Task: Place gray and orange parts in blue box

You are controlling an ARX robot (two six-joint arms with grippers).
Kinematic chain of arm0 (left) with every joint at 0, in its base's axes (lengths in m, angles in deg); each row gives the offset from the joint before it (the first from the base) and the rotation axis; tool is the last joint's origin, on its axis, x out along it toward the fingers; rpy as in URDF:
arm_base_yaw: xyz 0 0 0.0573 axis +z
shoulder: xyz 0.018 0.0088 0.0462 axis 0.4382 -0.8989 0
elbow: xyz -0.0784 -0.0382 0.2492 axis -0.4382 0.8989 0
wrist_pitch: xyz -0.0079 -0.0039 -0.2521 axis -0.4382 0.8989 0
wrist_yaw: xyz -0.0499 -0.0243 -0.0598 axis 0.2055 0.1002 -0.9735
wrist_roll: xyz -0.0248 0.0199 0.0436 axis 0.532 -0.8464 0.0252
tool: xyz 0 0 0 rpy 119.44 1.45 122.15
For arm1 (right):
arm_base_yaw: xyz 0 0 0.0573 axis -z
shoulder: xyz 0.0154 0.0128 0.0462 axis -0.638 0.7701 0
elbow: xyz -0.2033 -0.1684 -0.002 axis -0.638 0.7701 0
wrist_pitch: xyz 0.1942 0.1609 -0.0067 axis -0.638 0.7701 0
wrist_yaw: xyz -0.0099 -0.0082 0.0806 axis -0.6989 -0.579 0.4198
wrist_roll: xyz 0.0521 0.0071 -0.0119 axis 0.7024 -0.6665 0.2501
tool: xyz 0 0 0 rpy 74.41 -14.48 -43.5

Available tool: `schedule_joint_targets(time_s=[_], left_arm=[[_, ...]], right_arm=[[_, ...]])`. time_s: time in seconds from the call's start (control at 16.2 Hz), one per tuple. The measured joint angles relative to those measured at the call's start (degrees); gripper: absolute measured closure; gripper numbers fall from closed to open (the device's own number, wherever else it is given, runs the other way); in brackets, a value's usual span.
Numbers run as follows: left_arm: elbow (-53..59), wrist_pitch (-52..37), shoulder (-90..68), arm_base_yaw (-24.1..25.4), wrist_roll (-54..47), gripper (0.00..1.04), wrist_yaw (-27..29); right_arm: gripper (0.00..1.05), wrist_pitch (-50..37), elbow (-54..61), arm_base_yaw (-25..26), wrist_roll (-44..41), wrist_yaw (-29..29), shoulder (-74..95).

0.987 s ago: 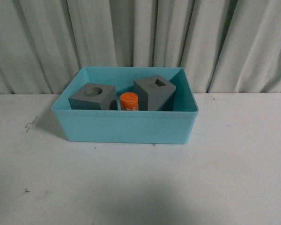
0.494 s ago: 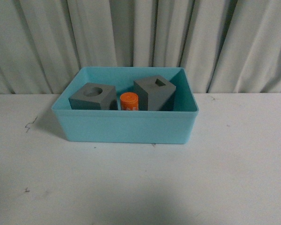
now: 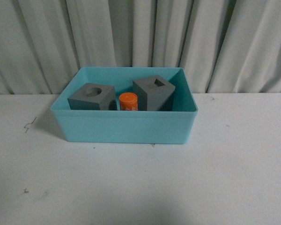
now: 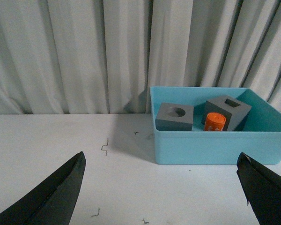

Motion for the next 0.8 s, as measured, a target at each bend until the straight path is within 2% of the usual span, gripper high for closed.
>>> schedule_joint_targets(time_s=[0.25, 0.31, 0.37, 0.49, 0.68, 0.74, 0.8], left_arm=[[0.0, -0.02, 0.0, 0.0, 0.02, 0.07, 0.02], [0.0, -0.02, 0.0, 0.0, 0.0, 0.07, 0.0], [0.0, -0.02, 0.0, 0.0, 0.02, 0.07, 0.02], [0.0, -0.02, 0.0, 0.0, 0.02, 0.07, 0.0], [0.0, -0.02, 0.0, 0.0, 0.0, 0.07, 0.0], [0.0, -0.02, 0.0, 0.0, 0.02, 0.07, 0.0], [0.0, -0.02, 0.0, 0.0, 0.02, 0.07, 0.0]], right_arm=[[1.03, 0.02, 0.0, 0.0, 0.0, 0.0, 0.02], [1.0, 0.02, 0.0, 0.0, -0.07, 0.0, 0.02], [0.77, 0.04, 0.0, 0.0, -0.07, 0.0, 0.02], [0.51, 0.04, 0.0, 0.0, -0.07, 0.0, 0.02], [0.24, 0.04, 0.0, 0.0, -0.07, 0.0, 0.02], [0.11, 0.04, 0.0, 0.0, -0.07, 0.0, 0.02], [0.04, 0.04, 0.0, 0.0, -0.04, 0.0, 0.02]])
